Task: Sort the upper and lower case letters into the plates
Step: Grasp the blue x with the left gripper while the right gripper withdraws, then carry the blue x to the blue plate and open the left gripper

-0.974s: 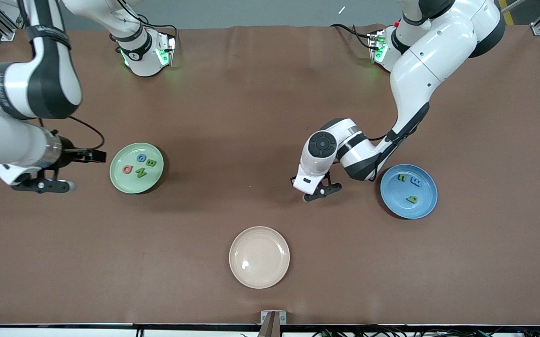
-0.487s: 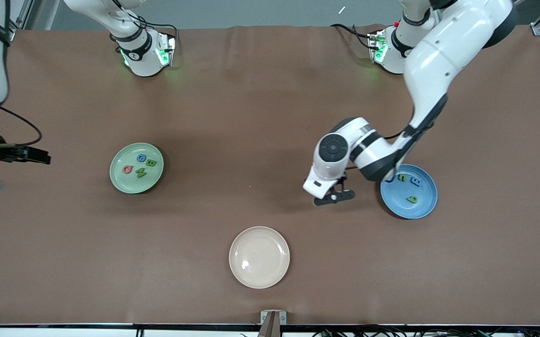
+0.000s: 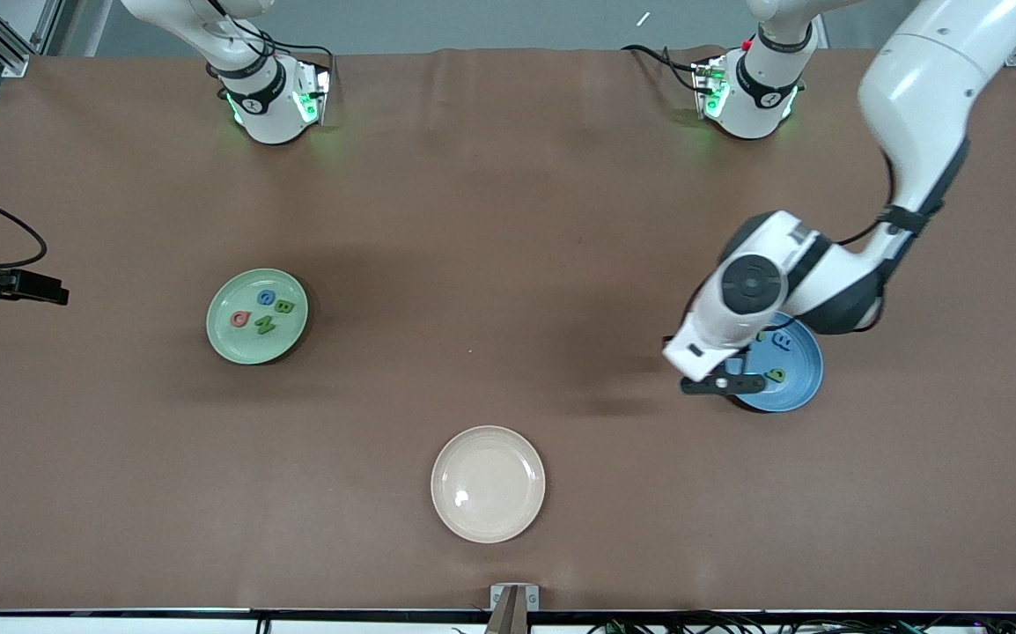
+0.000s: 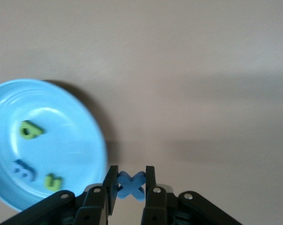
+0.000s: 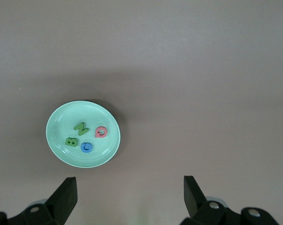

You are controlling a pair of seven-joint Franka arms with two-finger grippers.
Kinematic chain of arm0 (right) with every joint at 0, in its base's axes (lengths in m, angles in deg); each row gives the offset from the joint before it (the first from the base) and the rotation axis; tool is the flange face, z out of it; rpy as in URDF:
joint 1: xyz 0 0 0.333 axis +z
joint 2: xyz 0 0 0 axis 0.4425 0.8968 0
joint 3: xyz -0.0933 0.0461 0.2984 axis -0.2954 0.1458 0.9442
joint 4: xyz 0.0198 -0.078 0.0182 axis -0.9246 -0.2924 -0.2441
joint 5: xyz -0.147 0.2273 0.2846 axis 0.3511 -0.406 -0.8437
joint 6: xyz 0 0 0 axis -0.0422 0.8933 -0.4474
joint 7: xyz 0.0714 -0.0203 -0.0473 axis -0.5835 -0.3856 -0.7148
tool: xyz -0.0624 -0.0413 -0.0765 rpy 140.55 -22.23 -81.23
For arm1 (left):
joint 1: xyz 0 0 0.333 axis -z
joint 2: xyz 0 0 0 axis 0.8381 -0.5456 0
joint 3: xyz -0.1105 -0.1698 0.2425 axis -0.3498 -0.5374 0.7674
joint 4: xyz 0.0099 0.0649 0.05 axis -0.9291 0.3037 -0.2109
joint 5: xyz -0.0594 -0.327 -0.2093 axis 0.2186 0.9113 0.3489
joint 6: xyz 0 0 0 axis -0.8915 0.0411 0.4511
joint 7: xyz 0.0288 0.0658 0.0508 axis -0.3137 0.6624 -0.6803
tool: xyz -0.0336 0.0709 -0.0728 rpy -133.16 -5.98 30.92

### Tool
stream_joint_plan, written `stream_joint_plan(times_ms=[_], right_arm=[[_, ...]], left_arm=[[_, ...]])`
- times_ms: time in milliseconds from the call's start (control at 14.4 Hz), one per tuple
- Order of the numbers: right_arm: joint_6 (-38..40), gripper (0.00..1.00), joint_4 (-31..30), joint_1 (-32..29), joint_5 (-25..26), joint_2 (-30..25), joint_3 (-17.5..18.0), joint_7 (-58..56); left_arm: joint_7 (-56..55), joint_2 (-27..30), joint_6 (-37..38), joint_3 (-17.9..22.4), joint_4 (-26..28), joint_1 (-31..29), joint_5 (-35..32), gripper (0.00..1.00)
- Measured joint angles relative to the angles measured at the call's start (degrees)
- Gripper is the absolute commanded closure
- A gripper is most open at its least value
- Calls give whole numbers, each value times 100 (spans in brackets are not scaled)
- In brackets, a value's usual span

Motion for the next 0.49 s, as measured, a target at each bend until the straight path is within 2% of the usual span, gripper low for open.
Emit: stream_joint_plan(times_ms=[209,487], right_arm=[[147,0,240,4,-4,2,59,0],[585,0,370,74,-47,2,118,0]], left_arm=[[507,-2,-444,-123,457,-706,-304,96],[1013,-28,-1081,-127,874,-1220,-613,96]])
